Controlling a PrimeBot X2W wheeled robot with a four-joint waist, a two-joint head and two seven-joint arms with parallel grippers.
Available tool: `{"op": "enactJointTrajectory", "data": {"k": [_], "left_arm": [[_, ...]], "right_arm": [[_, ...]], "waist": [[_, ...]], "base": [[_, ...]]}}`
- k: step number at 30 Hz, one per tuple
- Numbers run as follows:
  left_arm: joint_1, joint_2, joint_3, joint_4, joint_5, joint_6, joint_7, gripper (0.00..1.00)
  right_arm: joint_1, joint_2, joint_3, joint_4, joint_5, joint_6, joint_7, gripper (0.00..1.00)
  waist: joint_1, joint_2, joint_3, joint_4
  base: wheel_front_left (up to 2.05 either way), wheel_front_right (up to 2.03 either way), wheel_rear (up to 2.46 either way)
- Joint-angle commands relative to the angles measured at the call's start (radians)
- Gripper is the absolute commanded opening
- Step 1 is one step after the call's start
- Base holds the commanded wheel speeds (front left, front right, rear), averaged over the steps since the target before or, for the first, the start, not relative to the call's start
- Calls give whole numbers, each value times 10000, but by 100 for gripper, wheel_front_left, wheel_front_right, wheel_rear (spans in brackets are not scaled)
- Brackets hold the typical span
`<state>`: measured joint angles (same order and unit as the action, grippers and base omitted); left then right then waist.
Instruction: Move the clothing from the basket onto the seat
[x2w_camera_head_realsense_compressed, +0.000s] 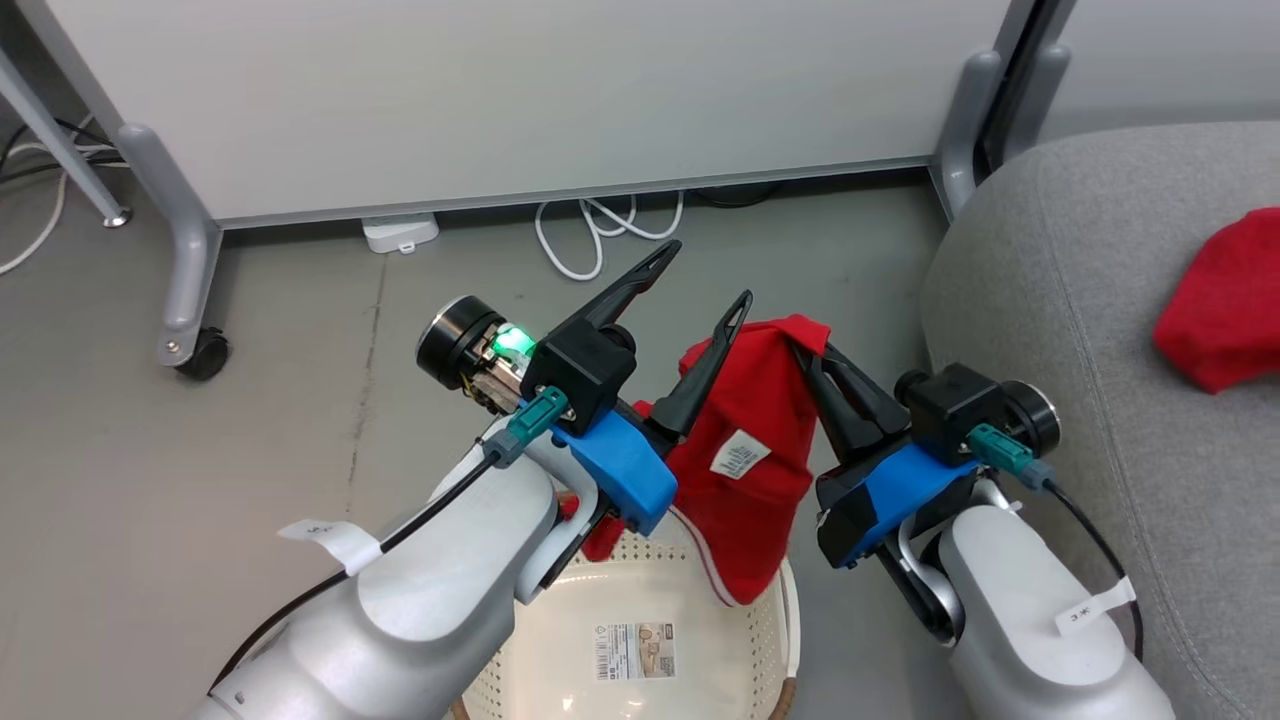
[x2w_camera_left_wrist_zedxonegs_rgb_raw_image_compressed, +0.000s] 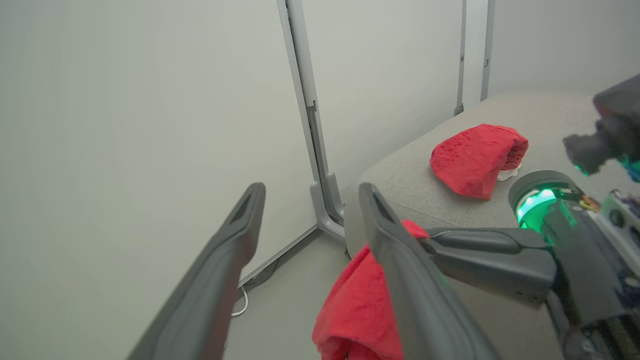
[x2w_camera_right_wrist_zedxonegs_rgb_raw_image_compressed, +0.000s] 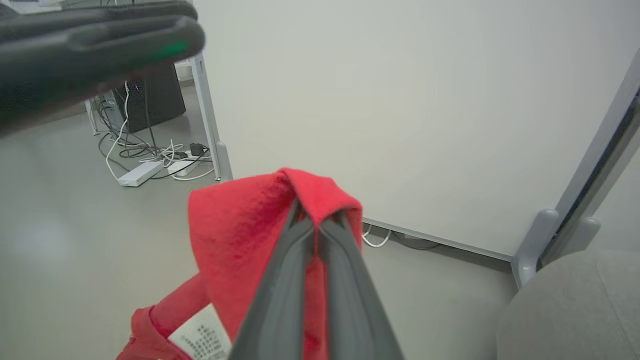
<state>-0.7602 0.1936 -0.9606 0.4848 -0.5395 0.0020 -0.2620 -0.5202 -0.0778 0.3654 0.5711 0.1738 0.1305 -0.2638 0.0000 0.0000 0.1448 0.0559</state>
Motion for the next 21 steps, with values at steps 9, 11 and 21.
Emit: {"op": "enactJointTrajectory", "data": {"k": [9,11,21], "left_arm": [[123,188,90,-195,215,94,-35,100],[116,211,101,-220,231,79,-35,100],[139,244,103,-281,433,20,-34,100]], "right_arm": [[394,-230,-988,-1062,-256,5,-12,0],[462,-209,-1233,-1284,-290,5,-11,0],[1255,-133,-2350,-2259,-351,5,-12,0]], "waist": [[0,0,667,-1141],[0,0,770,-1379],[0,0,1022,-2434]], "base": [[0,0,0],[0,0,0],[0,0,0]]}}
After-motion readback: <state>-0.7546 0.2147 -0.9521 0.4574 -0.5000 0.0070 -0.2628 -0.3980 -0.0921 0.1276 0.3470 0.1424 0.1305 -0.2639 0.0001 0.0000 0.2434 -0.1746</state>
